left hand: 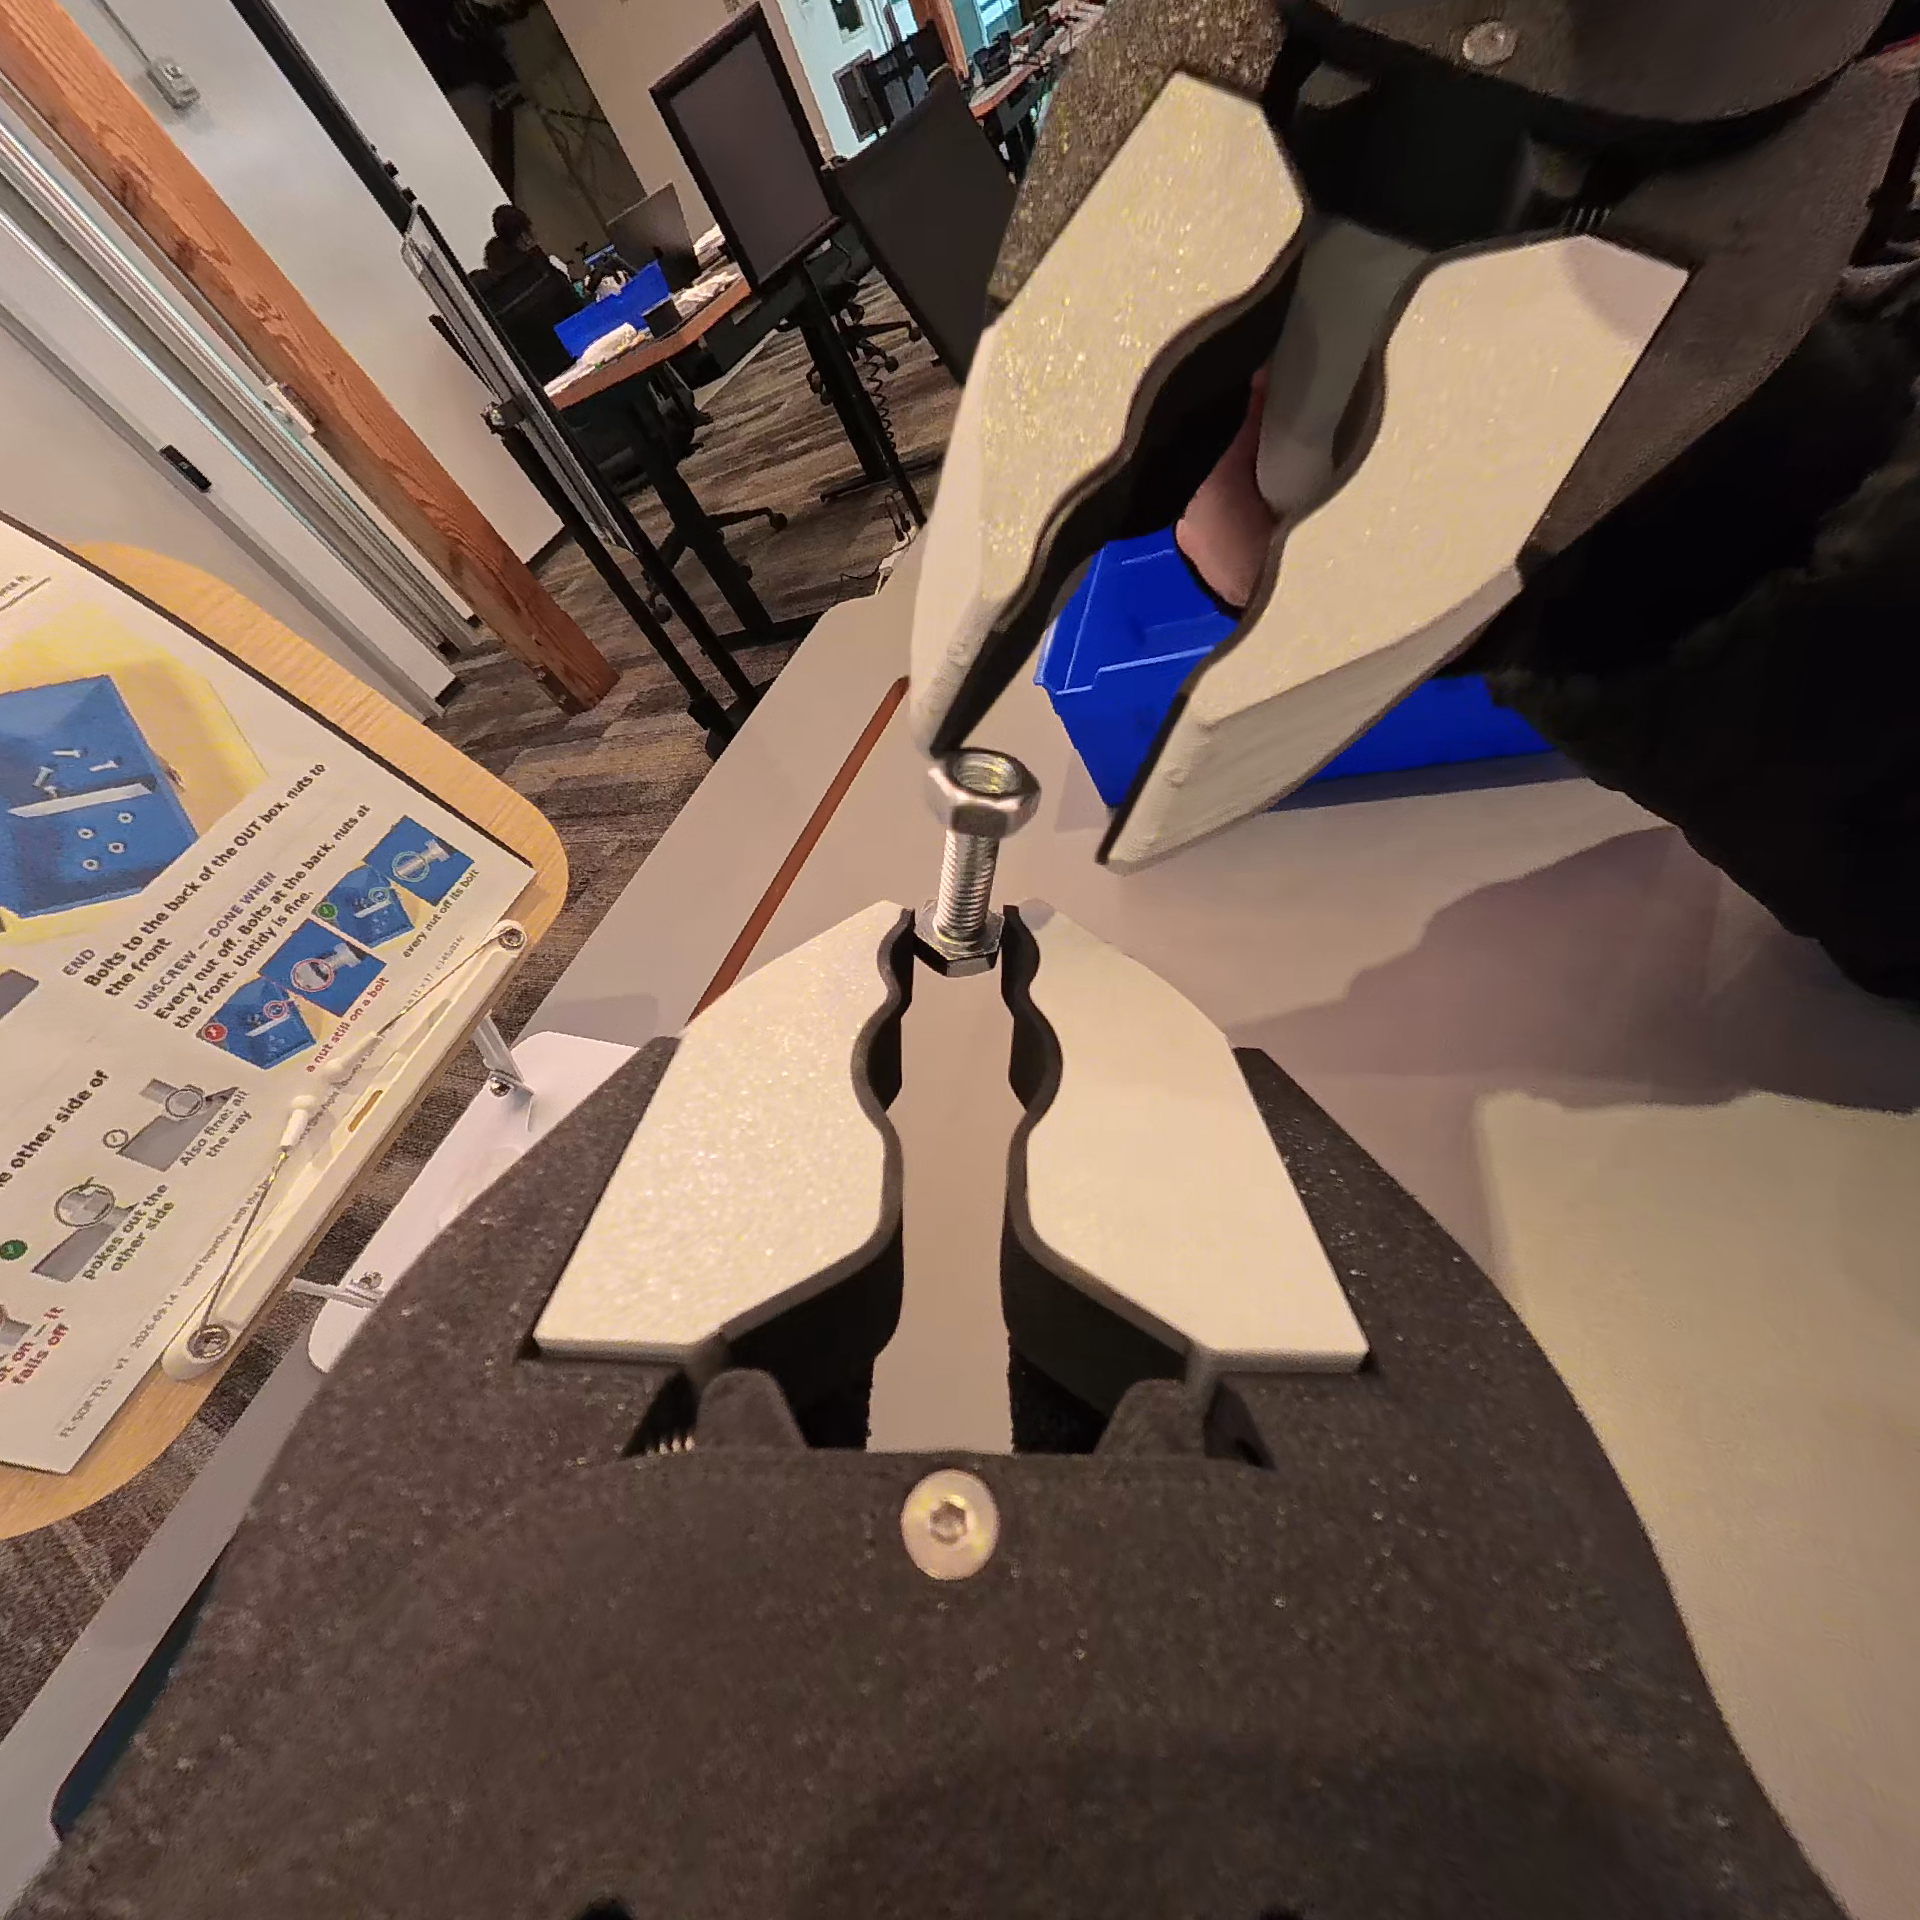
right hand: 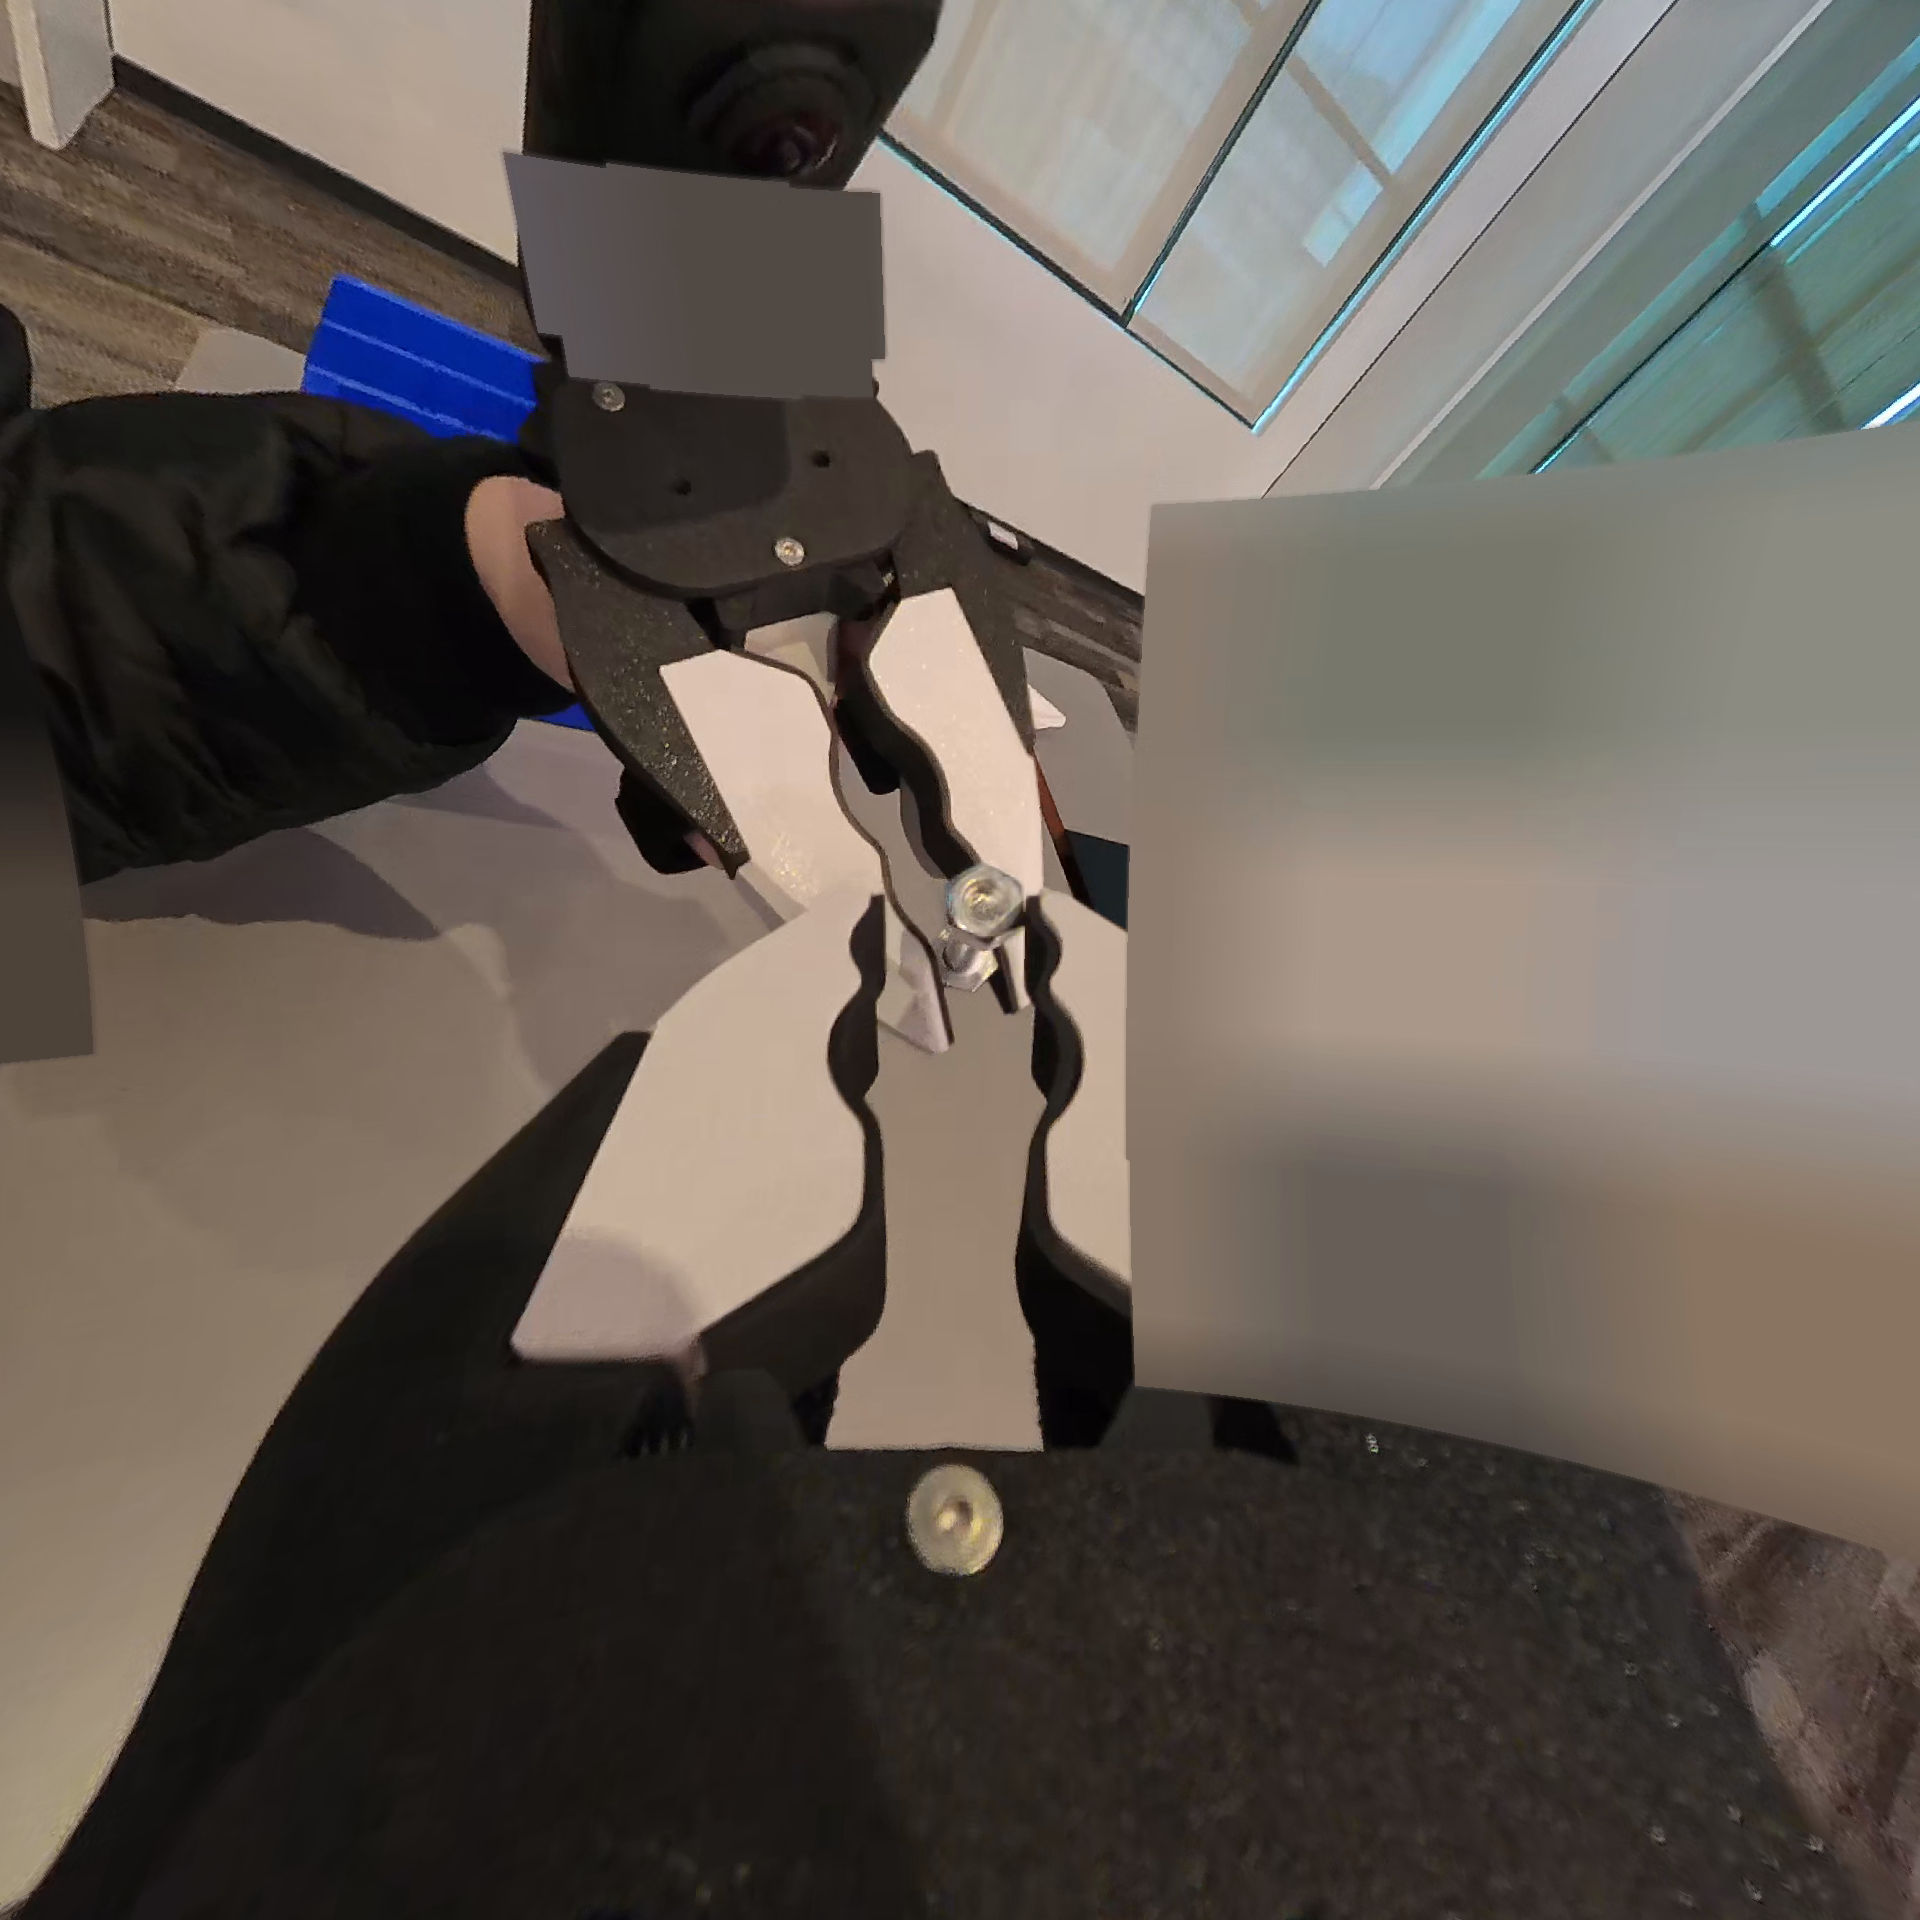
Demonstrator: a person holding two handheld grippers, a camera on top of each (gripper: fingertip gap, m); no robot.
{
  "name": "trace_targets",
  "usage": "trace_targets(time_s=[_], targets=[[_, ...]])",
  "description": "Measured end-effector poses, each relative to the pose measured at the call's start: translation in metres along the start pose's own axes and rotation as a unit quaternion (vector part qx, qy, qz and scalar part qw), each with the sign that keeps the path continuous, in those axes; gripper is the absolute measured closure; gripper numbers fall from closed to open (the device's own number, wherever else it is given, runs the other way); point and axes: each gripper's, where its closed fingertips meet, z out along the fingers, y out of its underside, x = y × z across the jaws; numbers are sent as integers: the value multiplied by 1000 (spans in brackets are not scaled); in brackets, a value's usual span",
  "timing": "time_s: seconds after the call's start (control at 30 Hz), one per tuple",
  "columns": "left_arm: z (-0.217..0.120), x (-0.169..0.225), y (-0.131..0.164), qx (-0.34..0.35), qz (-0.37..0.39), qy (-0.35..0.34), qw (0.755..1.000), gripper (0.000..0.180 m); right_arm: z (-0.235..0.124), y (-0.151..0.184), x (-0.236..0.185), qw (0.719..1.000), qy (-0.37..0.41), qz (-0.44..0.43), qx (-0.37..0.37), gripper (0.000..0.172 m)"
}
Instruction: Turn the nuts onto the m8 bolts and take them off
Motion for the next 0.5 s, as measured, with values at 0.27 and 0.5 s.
trace_targets(time_s=[0.27,0.5], targets=[[0,0,1,-1,-1,2,1000,165,-3,-5,2,1000,0,10,18,151],[-1,-2,1,0,-4,-2,1000,165,-4,1,-1,1000,-12,11,-2,152]])
